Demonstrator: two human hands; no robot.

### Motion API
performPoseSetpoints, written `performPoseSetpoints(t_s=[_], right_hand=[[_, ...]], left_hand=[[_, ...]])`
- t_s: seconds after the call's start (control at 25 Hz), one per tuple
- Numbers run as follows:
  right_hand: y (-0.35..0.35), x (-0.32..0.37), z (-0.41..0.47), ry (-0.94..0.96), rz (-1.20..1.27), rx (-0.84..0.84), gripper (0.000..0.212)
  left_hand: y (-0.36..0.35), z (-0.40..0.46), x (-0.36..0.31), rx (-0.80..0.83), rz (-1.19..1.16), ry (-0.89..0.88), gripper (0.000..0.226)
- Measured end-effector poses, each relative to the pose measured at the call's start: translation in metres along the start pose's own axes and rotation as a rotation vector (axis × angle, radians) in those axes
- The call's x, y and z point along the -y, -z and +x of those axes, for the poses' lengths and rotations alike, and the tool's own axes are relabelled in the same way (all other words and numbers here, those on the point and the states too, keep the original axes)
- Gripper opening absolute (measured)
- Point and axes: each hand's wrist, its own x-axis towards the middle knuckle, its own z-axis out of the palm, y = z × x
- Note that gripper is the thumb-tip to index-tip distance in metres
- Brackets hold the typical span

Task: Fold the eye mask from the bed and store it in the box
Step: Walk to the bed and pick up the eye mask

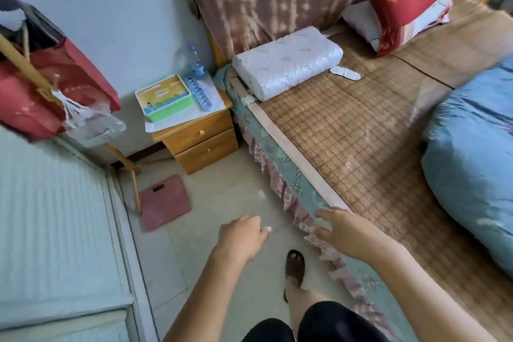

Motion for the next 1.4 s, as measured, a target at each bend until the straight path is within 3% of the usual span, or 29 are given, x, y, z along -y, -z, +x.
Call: performPoseSetpoints(t_s=[0.6, 0.96, 1.16, 1.4], right_hand=[[0.204, -0.056, 0.293, -0.169, 0.138, -0.055, 0.046], [0.273, -0.100, 0.442, -0.438, 0.371, -0.182, 0.046], [0.289, -0.159, 0.506, -0.580, 0.442, -0.242, 0.043], [0.265, -0.294, 0.617, -0.668, 0.424, -0.283, 0.046]], left_hand=[[0.221, 0.337, -0.050, 0.077, 0.202, -0.193, 0.040], [0.302, 0.565, -0.112, 0.163, 0.450, -0.515, 0.040], [0.294, 0.688, -0.181, 0.228, 0.486, -0.635, 0.039], [0.193, 0.884, -0.264, 0.178, 0.548, -0.729, 0.051]])
